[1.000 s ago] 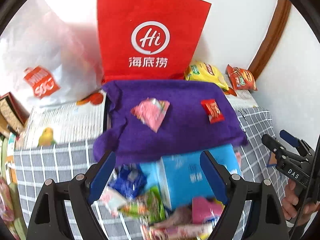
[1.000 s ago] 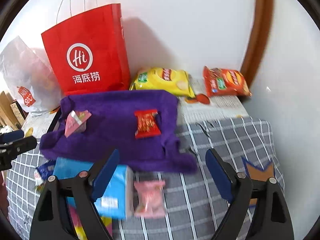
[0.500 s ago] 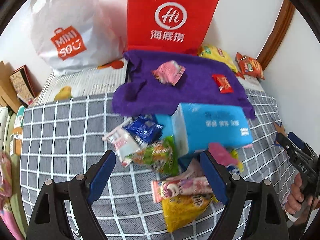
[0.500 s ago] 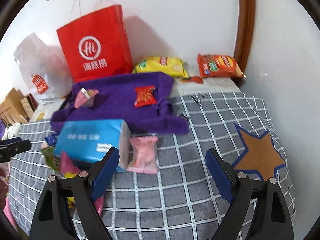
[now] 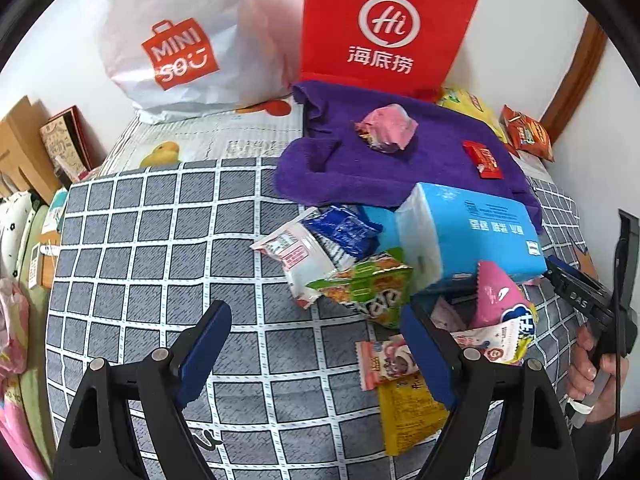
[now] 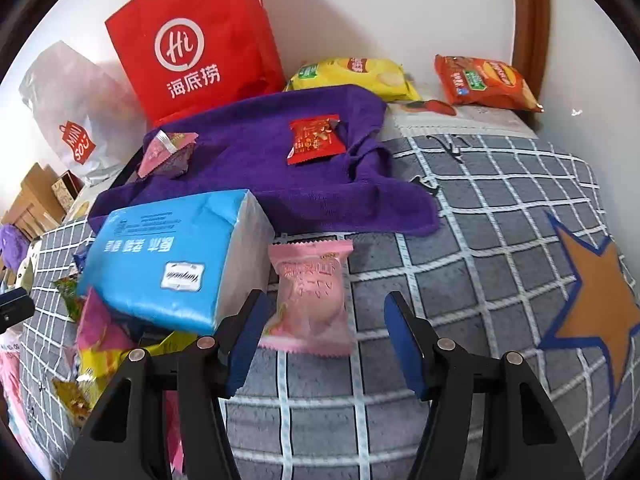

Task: Organize snacks
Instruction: 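Grasp the pink pastry packet beside the tissue pack with the right gripper, then grasp the green snack bag with the left gripper while the right holds the pastry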

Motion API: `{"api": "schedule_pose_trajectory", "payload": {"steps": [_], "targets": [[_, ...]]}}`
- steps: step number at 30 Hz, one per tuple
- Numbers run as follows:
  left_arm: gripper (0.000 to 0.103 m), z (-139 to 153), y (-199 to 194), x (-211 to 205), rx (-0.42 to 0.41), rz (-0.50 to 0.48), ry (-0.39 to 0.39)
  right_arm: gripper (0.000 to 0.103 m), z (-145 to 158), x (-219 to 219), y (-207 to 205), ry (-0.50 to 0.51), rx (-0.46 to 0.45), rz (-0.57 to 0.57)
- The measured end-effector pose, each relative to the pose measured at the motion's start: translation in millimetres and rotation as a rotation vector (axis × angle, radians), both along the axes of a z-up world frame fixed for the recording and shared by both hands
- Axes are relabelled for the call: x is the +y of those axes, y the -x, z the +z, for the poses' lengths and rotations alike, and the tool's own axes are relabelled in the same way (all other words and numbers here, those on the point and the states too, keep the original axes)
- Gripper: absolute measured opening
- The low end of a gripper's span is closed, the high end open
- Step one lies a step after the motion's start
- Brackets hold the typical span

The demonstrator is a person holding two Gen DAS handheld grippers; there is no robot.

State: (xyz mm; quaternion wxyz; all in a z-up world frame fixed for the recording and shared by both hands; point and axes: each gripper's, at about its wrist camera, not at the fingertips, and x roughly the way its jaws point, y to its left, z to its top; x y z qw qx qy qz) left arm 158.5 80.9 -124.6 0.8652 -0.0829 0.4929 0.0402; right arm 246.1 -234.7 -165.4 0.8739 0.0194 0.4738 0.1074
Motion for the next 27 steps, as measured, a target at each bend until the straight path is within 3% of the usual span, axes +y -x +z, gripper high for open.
{"api": "schedule_pose_trajectory", "payload": {"steps": [4, 6, 16, 23, 27], "targets": [[0.085, -4, -1, 6, 0.013, 0.01, 0.017, 0.036, -13, 1, -13, -0.015, 0.048, 0.008], [0.085, -5, -1, 7, 0.014, 0.009, 0.018, 0.034, -16, -2, -14, -0.044, 0.055, 0.012], [0.085, -13, 10, 18, 0.001, 0.023, 0.057, 0.034, 4, -23, 33, -0.017, 0.068, 0.054], [0.085, -24, 2, 27, 0.033, 0.061, 0.081, 0.036, -14, -22, 40, -0.011, 0.076, 0.035], [0.085, -22, -4, 20, 0.014, 0.034, 0.109, 0.038, -18, -19, 40, -0.013, 0.041, 0.029]]}}
